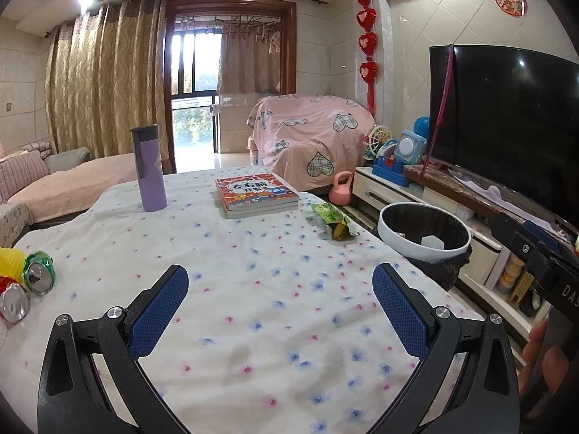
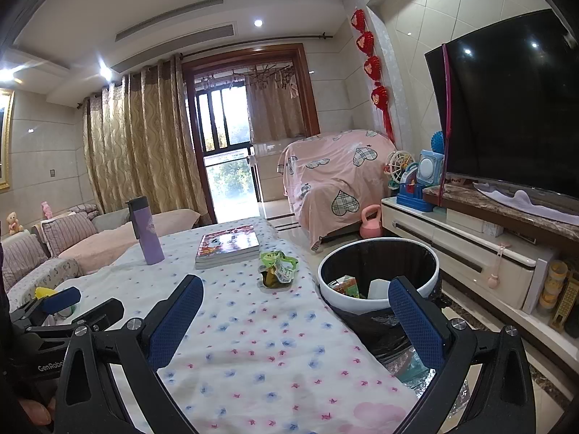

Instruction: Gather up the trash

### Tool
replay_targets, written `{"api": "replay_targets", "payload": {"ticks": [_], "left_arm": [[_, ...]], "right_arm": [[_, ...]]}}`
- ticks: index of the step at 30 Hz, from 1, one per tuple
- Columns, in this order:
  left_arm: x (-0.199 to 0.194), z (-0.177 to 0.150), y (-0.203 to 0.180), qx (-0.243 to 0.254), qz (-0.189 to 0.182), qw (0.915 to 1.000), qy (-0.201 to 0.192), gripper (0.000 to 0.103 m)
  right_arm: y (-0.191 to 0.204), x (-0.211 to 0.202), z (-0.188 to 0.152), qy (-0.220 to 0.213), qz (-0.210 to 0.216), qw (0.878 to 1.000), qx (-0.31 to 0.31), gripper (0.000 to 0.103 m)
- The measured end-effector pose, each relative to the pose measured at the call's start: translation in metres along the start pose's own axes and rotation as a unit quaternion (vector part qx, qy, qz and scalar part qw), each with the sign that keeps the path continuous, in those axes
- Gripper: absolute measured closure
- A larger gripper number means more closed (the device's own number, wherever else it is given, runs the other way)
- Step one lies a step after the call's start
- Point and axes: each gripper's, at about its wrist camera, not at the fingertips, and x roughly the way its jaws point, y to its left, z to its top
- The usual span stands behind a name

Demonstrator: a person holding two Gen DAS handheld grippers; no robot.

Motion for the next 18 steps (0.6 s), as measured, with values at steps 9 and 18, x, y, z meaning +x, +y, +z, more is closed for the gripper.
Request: {"api": "replay_targets", "payload": {"ticks": [9, 18], "left_arm": [[0.0001, 0.0002, 0.0004, 0.001, 0.000, 1.0000, 0.000, 0.000], [0.0019, -0.0021, 0.0036, -0.002, -0.001, 1.0000, 0.007, 0.000]], "right_arm": [[-0.0002, 0.0005, -0.0008, 0.002, 0.001, 1.000, 0.002, 0.000], [0.0020, 0.0022, -0.0019, 0.006, 0.003, 1.000, 0.002, 0.000]]}}
